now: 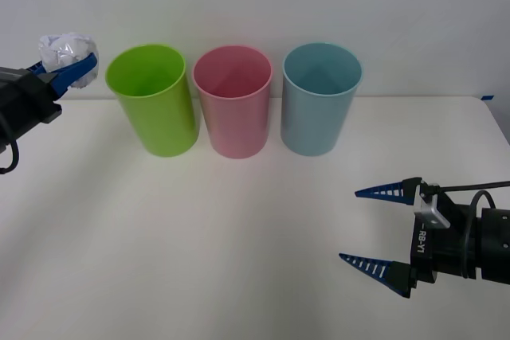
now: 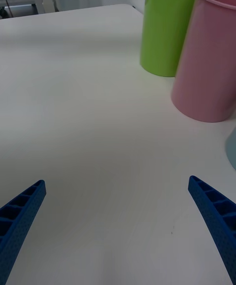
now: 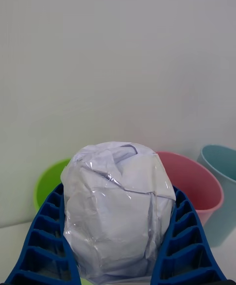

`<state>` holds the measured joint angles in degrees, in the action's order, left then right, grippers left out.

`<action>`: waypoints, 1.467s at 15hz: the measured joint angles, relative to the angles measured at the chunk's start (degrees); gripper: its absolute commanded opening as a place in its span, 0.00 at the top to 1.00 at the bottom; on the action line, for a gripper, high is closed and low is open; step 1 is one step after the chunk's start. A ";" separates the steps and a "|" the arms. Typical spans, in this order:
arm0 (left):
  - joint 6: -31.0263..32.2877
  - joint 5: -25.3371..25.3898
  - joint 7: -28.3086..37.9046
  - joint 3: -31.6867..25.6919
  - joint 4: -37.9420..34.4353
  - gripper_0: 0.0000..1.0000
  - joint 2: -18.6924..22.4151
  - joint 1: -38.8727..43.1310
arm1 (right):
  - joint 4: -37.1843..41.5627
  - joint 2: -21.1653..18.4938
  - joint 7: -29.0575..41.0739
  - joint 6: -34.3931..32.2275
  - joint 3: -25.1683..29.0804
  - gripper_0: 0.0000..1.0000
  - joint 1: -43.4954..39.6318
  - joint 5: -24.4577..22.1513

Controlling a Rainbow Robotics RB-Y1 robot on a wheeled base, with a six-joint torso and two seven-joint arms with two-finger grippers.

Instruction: Put cans in the blue bin and PET bottles in the pink bin and trash in the green bin.

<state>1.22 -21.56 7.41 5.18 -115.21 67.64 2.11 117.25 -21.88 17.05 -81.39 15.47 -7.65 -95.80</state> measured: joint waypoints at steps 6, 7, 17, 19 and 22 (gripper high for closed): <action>-10.37 -0.12 1.73 11.22 2.32 1.00 3.69 -14.24 | 0.00 0.00 0.00 0.00 0.00 0.00 0.00 0.00; -11.33 -0.01 1.87 13.58 3.85 1.00 4.10 -17.00 | 0.00 0.00 0.00 0.00 0.00 0.00 0.00 0.00; -15.42 14.98 3.25 44.87 17.82 1.00 6.01 -47.82 | 0.00 0.00 0.00 0.00 0.00 0.00 0.00 0.00; -15.55 17.47 3.35 51.89 20.39 1.00 5.55 -54.14 | 0.00 0.00 0.00 0.00 0.00 0.00 0.00 0.00; -15.60 20.63 3.40 59.50 24.57 1.00 3.36 -60.90 | 0.00 0.00 0.00 0.00 0.00 0.00 0.00 0.00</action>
<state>-14.38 -0.93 10.81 64.68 -90.63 71.00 -58.78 117.25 -21.88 17.05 -81.39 15.47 -7.65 -95.80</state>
